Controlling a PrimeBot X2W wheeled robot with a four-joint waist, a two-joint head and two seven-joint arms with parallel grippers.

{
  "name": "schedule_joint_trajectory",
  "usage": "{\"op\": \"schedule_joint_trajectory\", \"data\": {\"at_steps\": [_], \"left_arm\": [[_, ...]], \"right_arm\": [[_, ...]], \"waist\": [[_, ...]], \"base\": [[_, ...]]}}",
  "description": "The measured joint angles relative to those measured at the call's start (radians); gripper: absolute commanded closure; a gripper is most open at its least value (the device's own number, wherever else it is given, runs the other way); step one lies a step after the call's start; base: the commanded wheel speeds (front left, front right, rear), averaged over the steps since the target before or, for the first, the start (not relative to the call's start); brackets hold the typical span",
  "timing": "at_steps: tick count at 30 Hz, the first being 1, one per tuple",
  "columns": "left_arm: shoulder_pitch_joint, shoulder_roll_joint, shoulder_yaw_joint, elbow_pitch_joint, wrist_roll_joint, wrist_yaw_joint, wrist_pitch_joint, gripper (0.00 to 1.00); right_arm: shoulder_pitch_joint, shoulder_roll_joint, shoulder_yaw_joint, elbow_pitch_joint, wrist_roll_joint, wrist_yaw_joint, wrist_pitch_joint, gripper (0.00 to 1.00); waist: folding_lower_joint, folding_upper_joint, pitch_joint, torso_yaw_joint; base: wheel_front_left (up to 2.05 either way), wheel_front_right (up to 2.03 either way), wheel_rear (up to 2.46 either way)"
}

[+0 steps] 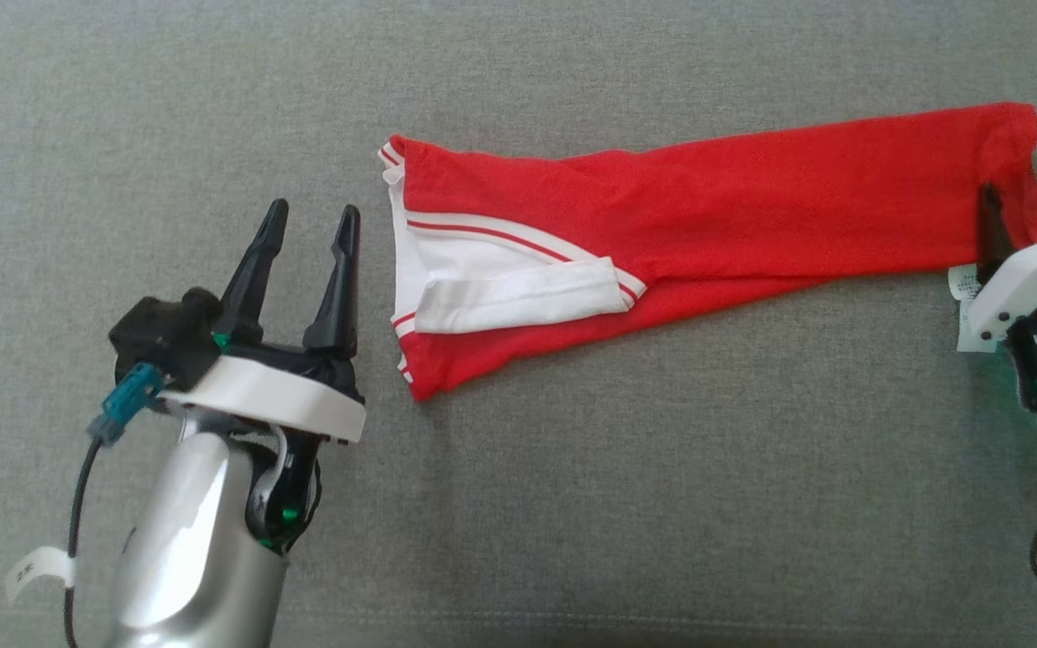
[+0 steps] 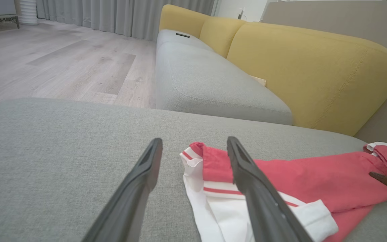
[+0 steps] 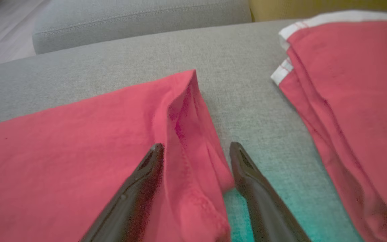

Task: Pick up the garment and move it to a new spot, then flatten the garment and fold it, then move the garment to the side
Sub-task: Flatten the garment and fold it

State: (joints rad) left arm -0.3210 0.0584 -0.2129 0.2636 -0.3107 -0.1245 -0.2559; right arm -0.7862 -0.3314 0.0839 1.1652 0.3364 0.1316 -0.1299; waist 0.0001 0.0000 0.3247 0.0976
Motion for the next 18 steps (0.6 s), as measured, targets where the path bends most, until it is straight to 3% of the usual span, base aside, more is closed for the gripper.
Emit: {"op": "schedule_joint_trajectory", "data": {"at_steps": [5, 6, 7, 18], "left_arm": [[-0.011, 0.000, -0.003, 0.002, 0.000, 0.000, 0.000, 0.00], [-0.011, -0.001, -0.003, 0.004, 0.000, 0.000, 0.000, 0.00], [-0.011, -0.001, -0.003, 0.006, 0.000, 0.000, 0.000, 0.00], [-0.008, 0.000, -0.004, 0.020, -0.009, 0.000, 0.000, 0.00]], "right_arm": [[-0.045, 0.016, -0.032, 0.055, -0.006, 0.000, 0.026, 0.00], [-0.050, 0.022, -0.035, 0.058, -0.004, 0.000, 0.027, 0.40], [-0.052, 0.030, -0.037, 0.060, -0.001, 0.000, 0.034, 1.00], [-0.013, 0.039, -0.045, 0.041, 0.068, 0.000, -0.001, 1.00]], "waist": [[0.0000, 0.0000, 0.006, -0.003], [0.0000, 0.0000, 0.005, -0.004], [0.0000, 0.0000, 0.004, -0.007], [0.0000, 0.0000, -0.038, -0.053]], "base": [[0.00, 0.00, 0.00], [0.00, 0.00, 0.00], [0.00, 0.00, 0.00], [0.00, 0.00, 0.00]]}}
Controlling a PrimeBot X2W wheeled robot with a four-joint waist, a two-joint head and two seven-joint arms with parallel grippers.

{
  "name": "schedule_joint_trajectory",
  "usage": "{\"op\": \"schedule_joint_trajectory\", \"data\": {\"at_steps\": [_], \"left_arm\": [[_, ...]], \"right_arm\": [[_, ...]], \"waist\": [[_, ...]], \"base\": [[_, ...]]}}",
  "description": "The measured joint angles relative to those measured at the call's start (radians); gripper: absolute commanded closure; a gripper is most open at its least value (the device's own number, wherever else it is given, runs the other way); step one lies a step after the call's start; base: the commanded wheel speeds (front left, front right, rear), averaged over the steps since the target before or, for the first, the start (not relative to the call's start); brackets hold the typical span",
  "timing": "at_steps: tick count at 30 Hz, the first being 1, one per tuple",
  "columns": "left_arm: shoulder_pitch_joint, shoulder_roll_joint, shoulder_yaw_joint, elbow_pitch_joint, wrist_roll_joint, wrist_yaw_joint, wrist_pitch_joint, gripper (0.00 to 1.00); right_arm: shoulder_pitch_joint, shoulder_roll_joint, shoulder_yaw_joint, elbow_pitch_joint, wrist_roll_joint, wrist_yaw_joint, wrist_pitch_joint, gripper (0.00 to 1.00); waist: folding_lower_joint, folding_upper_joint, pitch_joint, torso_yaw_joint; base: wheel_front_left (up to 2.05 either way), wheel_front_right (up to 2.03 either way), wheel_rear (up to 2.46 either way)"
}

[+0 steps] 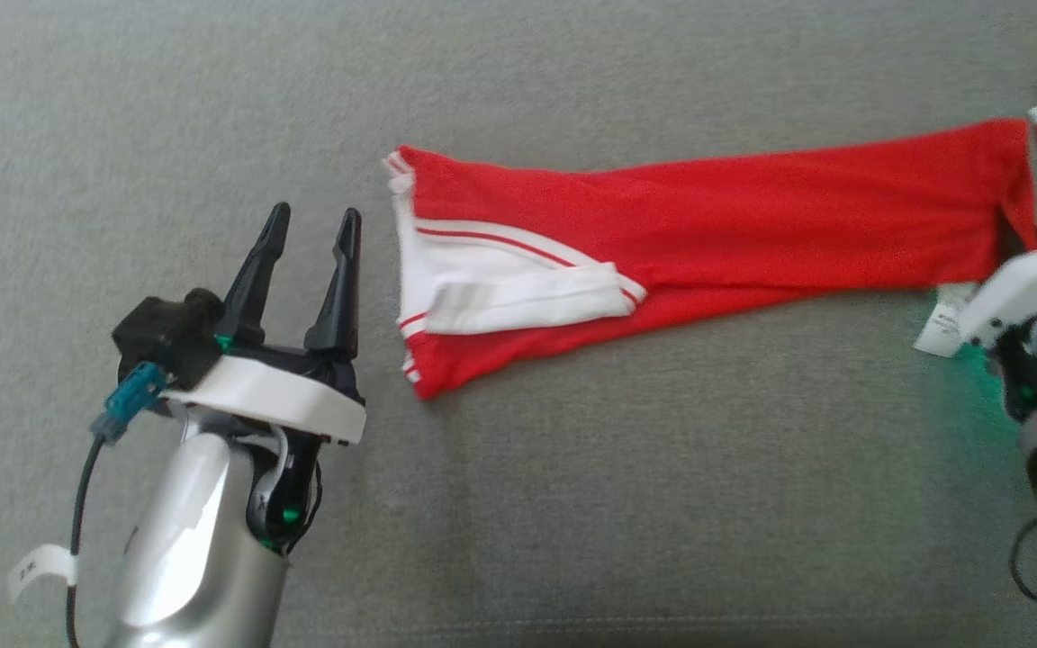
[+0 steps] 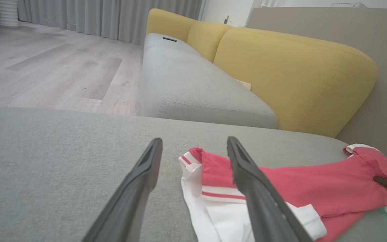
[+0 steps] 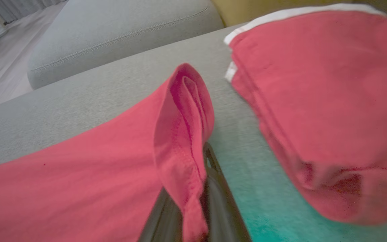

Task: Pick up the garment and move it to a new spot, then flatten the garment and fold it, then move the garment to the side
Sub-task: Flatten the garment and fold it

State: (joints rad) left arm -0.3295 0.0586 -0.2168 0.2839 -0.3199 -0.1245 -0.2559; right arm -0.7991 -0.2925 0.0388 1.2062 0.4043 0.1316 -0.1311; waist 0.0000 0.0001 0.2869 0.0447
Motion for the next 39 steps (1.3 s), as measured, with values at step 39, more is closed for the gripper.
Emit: {"op": "schedule_joint_trajectory", "data": {"at_steps": [39], "left_arm": [[0.122, 0.005, -0.051, 0.015, -0.039, 0.000, 0.000, 0.00]], "right_arm": [[0.219, 0.230, 0.251, -0.535, 0.242, 0.000, 0.118, 1.00]], "waist": [[-0.0001, 0.0000, -0.177, 0.065]], "base": [[0.00, 0.00, 0.00]]}}
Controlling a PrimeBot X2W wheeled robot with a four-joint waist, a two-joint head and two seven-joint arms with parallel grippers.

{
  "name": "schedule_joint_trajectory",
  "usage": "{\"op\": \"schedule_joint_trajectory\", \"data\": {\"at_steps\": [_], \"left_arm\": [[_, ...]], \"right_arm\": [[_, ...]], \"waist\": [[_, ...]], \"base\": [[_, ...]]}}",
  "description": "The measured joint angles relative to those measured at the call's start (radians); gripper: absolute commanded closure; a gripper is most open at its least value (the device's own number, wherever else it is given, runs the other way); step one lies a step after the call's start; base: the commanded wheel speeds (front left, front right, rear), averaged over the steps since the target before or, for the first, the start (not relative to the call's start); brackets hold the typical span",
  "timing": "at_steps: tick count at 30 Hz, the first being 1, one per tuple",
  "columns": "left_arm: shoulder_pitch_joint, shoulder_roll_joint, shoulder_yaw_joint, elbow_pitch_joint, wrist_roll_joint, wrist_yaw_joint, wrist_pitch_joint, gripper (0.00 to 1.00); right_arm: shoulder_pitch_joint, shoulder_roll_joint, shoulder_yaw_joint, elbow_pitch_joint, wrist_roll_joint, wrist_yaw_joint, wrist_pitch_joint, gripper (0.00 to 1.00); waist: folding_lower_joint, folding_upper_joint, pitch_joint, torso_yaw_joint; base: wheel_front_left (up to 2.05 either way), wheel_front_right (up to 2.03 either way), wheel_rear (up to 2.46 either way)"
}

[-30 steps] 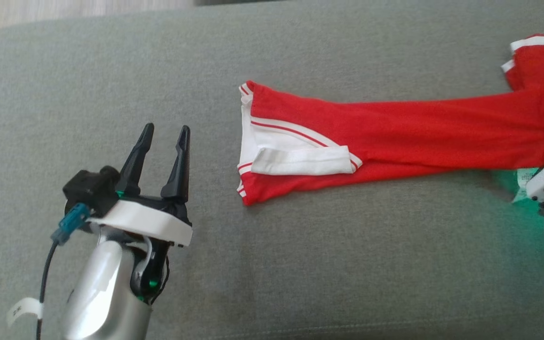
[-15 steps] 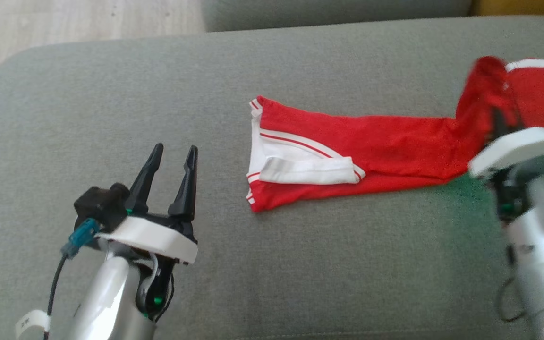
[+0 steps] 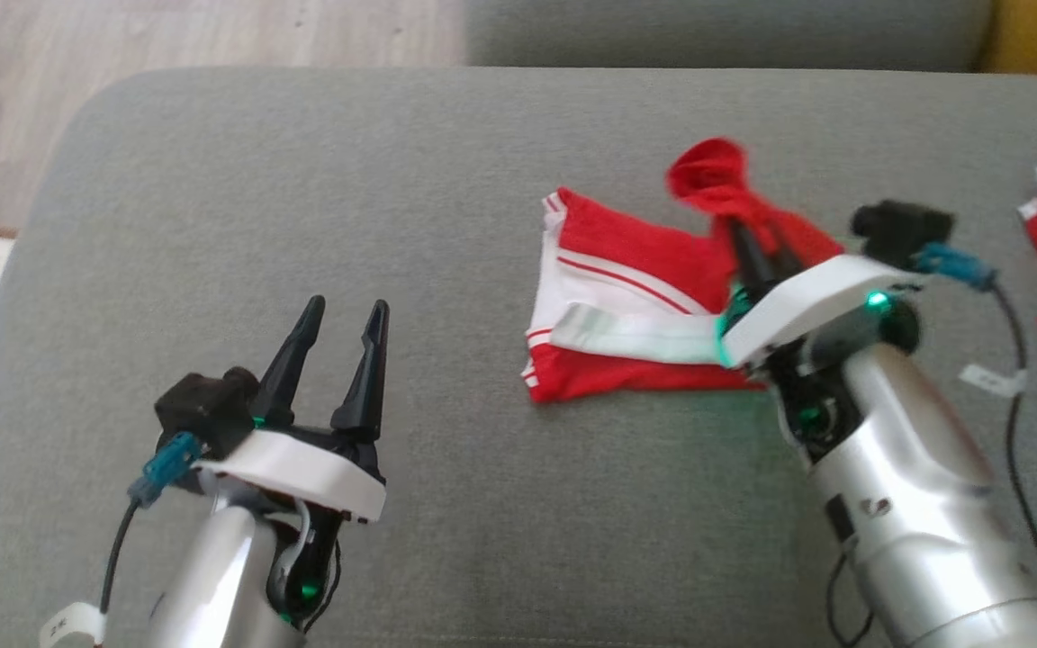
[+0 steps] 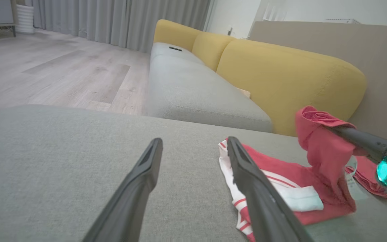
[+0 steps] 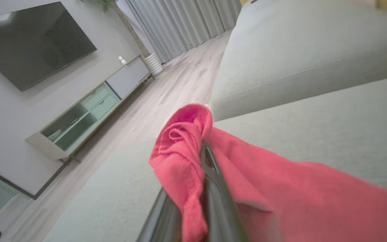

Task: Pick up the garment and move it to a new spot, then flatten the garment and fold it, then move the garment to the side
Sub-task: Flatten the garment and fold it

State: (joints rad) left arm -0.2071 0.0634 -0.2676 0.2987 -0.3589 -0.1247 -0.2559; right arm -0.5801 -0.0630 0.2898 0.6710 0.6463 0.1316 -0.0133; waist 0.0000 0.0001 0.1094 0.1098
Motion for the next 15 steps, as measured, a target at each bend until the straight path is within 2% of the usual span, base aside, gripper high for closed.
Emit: {"op": "schedule_joint_trajectory", "data": {"at_steps": [15], "left_arm": [[-0.002, -0.004, -0.032, 0.016, -0.006, 0.000, 0.000, 0.00]], "right_arm": [[-0.086, -0.002, 0.274, 0.254, 0.232, 0.000, -0.175, 1.00]], "waist": [[0.0000, 0.0000, 0.030, 0.112]], "base": [[0.00, 0.00, 0.00]]}}
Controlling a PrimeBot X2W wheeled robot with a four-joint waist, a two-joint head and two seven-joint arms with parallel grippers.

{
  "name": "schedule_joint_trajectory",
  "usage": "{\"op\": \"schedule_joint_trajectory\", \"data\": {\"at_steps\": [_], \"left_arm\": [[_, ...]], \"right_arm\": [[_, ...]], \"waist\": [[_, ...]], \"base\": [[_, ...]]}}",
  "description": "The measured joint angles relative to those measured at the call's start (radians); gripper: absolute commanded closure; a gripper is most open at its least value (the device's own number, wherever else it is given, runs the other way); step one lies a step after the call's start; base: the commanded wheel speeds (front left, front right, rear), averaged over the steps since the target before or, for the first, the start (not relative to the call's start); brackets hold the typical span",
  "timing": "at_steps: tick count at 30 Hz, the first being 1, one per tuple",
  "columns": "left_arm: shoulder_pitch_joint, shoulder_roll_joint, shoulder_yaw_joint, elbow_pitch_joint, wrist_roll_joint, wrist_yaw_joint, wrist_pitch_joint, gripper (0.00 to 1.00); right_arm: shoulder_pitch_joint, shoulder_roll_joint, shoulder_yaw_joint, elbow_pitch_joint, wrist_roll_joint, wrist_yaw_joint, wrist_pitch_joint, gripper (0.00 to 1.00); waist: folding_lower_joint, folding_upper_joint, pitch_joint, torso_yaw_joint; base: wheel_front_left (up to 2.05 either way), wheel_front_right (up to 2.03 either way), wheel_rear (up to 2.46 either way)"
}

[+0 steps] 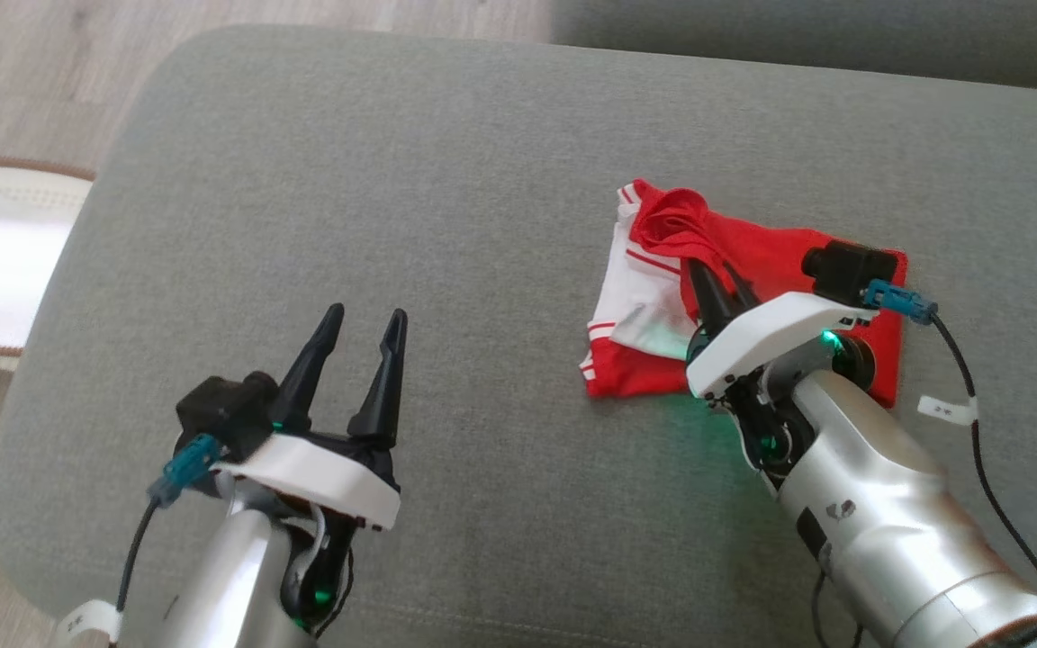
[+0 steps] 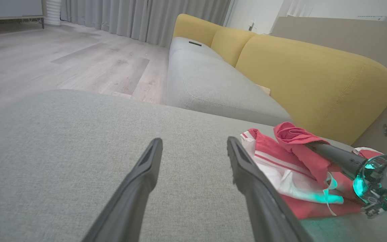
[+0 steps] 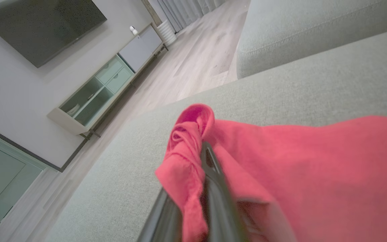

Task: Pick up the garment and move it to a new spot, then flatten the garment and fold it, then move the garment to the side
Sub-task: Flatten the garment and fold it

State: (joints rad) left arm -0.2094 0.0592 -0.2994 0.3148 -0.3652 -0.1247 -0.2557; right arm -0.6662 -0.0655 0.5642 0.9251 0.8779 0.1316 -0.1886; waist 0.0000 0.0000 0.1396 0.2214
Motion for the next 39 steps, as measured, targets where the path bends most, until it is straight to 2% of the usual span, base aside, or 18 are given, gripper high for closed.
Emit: {"op": "schedule_joint_trajectory", "data": {"at_steps": [4, 5, 6, 10, 15, 19, 23, 27, 31, 36, 39], "left_arm": [[0.000, -0.001, -0.008, 0.000, 0.000, 0.000, 0.000, 0.00], [0.000, -0.001, -0.008, 0.000, 0.000, 0.000, 0.000, 0.00], [0.000, -0.001, -0.008, 0.000, 0.000, 0.000, 0.000, 0.00], [0.000, -0.002, -0.009, 0.001, 0.000, 0.000, 0.000, 0.00], [0.000, -0.003, -0.006, 0.005, 0.000, 0.000, 0.000, 0.00], [0.000, -0.003, 0.016, 0.005, 0.000, 0.000, 0.000, 0.00], [0.001, -0.003, 0.030, -0.005, 0.002, 0.000, 0.000, 0.00], [0.002, -0.003, 0.061, -0.039, 0.005, 0.000, 0.000, 0.00], [0.002, -0.006, 0.111, -0.089, 0.014, 0.000, 0.000, 0.00], [0.002, -0.011, 0.139, -0.137, 0.033, 0.000, -0.001, 0.00], [0.001, -0.013, 0.158, -0.156, 0.040, 0.000, -0.001, 0.00]], "right_arm": [[-0.014, 0.000, 0.045, 0.042, 0.049, 0.000, -0.013, 1.00], [-0.019, 0.000, 0.065, 0.060, 0.057, 0.000, -0.014, 0.47], [-0.023, 0.000, 0.085, 0.071, 0.066, 0.000, -0.014, 0.01], [-0.023, -0.002, 0.189, 0.054, 0.143, 0.000, 0.000, 0.00], [-0.023, -0.001, 0.331, -0.049, 0.268, 0.000, 0.067, 0.00], [-0.049, 0.001, 0.383, -0.073, 0.335, 0.000, 0.063, 0.00], [-0.124, 0.000, 0.407, -0.051, 0.335, 0.000, 0.007, 0.00], [-0.179, 0.000, 0.407, 0.002, 0.253, 0.000, -0.046, 0.00], [-0.193, -0.022, 0.326, 0.052, 0.107, 0.000, -0.059, 0.00], [-0.166, -0.136, 0.080, -0.077, -0.161, 0.000, -0.062, 0.00], [-0.063, -0.157, -0.100, -0.188, -0.313, 0.000, -0.064, 0.00]], "waist": [[0.0000, 0.0000, 0.005, 0.014], [0.0000, 0.0000, 0.008, 0.018], [0.0000, 0.0000, 0.010, 0.021], [0.0000, 0.0000, 0.011, 0.029], [0.0000, 0.0000, 0.004, 0.025], [0.0000, 0.0000, -0.002, 0.004], [0.0000, 0.0000, -0.011, -0.032], [0.0000, 0.0000, -0.021, -0.078], [0.0000, 0.0000, -0.027, -0.130], [0.0000, 0.0000, -0.027, -0.192], [0.0000, 0.0000, -0.024, -0.223]], "base": [[0.00, 0.00, 0.00], [0.00, 0.00, 0.00], [0.00, 0.00, 0.00], [0.00, 0.00, 0.00], [0.00, 0.00, 0.00], [0.00, 0.00, 0.00], [0.00, 0.00, 0.00], [0.00, 0.00, 0.00], [0.00, 0.00, 0.00], [0.00, 0.00, 0.00], [0.00, 0.00, 0.00]]}}
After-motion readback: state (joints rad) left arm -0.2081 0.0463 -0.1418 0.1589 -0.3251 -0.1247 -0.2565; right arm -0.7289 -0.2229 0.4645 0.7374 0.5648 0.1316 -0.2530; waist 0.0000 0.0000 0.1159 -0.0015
